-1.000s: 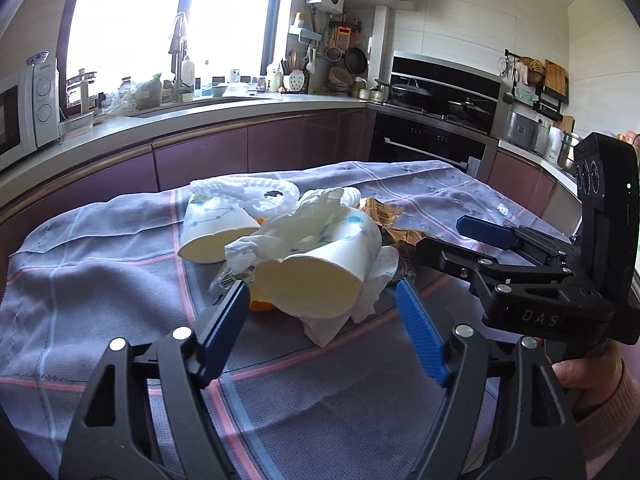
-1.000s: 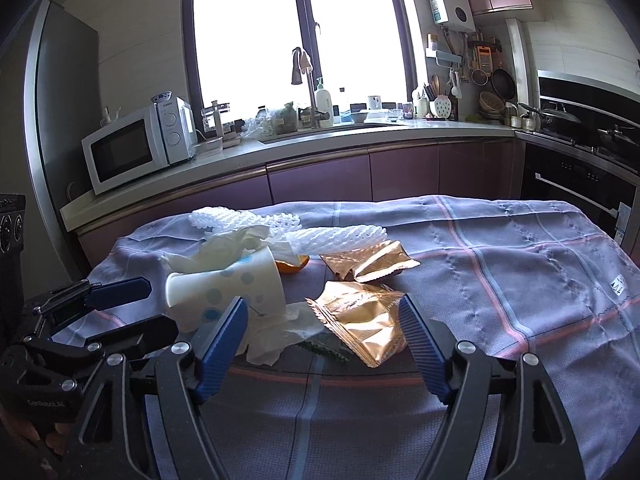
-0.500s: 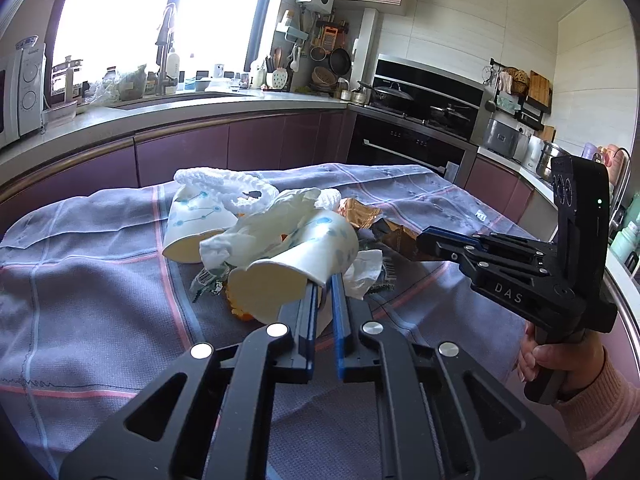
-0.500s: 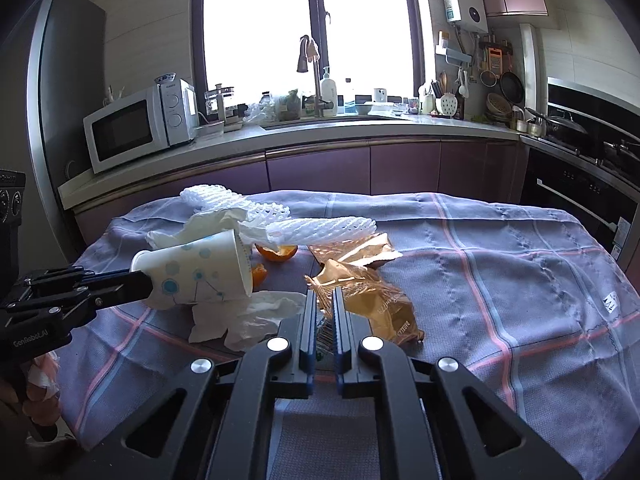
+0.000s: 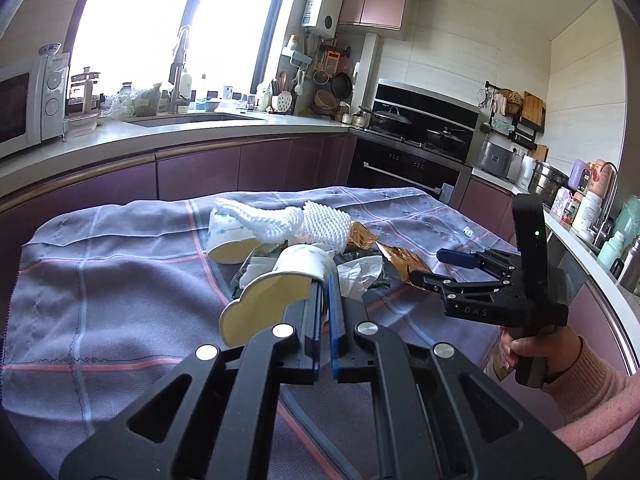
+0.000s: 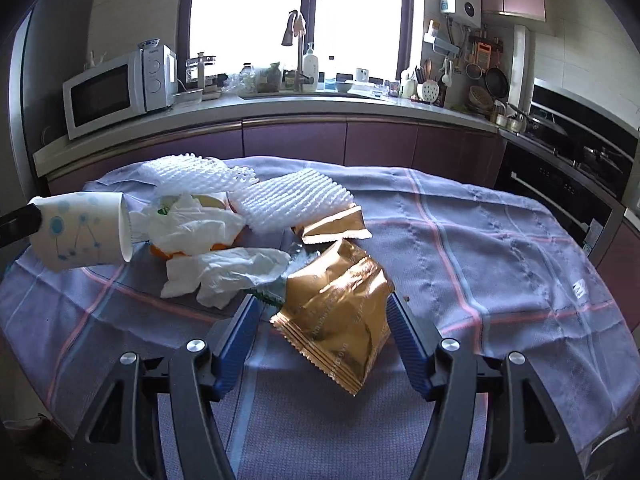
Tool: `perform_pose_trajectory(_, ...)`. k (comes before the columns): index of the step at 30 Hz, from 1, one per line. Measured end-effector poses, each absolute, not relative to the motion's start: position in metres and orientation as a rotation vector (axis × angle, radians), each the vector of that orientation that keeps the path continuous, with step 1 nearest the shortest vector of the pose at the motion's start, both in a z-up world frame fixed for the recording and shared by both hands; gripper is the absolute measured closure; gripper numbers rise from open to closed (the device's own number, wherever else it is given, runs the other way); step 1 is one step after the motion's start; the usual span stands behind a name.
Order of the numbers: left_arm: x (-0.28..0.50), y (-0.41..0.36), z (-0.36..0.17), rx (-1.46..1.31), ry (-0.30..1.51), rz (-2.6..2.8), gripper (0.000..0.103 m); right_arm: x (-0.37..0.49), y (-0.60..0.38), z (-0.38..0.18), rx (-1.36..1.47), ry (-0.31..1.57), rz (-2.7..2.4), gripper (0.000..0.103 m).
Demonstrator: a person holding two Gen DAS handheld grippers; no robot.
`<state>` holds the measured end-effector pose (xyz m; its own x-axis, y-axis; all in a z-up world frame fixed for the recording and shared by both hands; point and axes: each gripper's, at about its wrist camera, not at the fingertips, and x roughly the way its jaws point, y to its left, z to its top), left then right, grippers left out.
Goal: Collect trash
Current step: 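Grasp the white paper cup with the left tool while the right tool grasps the gold wrapper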
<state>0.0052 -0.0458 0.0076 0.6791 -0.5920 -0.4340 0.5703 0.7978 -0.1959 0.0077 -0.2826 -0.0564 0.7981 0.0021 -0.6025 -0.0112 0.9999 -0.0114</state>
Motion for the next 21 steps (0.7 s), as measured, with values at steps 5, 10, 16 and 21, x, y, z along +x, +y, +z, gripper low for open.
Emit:
perform_pose_trajectory(5,0.005,-0.034,-0.001,-0.056,0.540,-0.626,0.099,0.012,-0.287,-0.069,-0.003,0.675,-0.032,0.039)
perform_pose_trajectory(10,0.006,-0.041,-0.013,-0.031,0.574,-0.621,0.073,0.017,-0.290,-0.074,0.015,0.692,-0.013,0.073)
perform_pose_trajectory(16,0.014,-0.041,-0.023,-0.036,0.618,-0.620,0.078,0.012,-0.303,-0.074,0.058,0.681,-0.007,0.098)
perform_pose_trajectory(21,0.016,-0.044,-0.027,-0.044,0.630,-0.622,0.089,0.010,-0.308,-0.069,0.044,0.668,-0.040,0.097)
